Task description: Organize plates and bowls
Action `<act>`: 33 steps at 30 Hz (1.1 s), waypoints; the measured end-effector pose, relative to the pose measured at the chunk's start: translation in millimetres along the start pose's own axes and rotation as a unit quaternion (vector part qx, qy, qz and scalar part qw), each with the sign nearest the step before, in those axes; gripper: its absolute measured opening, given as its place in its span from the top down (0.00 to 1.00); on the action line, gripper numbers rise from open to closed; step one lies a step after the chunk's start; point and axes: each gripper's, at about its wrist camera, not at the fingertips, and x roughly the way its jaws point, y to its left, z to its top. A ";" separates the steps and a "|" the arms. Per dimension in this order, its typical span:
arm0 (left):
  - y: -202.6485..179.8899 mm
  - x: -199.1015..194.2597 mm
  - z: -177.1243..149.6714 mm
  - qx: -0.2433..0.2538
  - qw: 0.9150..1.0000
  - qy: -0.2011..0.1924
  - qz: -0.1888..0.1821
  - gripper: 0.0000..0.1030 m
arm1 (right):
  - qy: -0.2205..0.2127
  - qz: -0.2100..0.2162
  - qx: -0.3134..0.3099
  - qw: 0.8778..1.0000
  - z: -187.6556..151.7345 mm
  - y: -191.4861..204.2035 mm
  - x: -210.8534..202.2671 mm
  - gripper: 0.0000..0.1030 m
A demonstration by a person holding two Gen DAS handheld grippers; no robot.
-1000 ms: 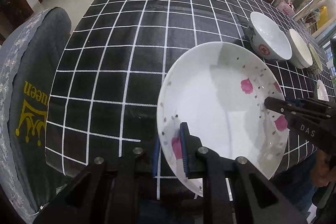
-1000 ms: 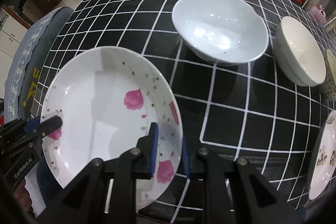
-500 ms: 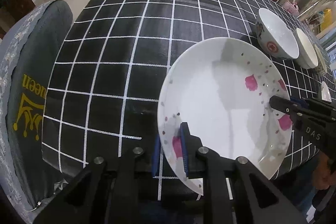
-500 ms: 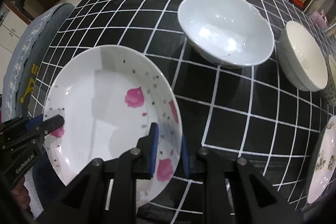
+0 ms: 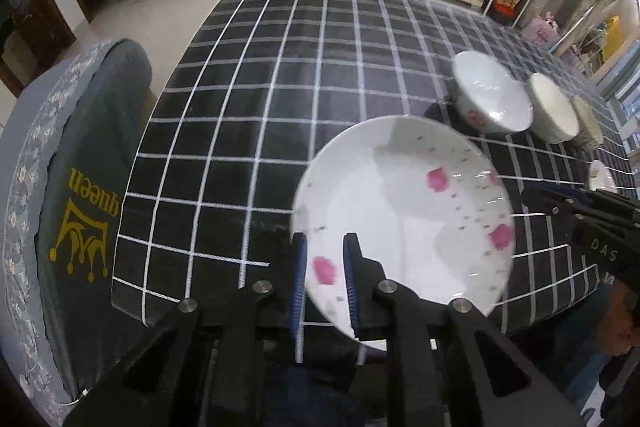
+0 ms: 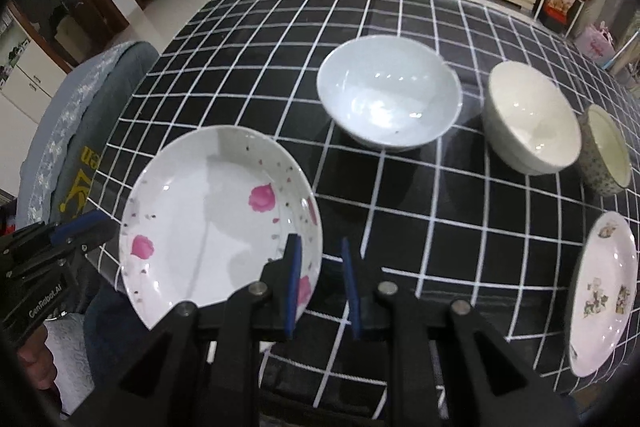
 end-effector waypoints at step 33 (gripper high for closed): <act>-280.8 -29.3 30.4 0.182 0.975 -0.022 -0.123 0.84 | -0.057 -0.078 0.150 0.984 -60.0 -204.5 -115.7 0.74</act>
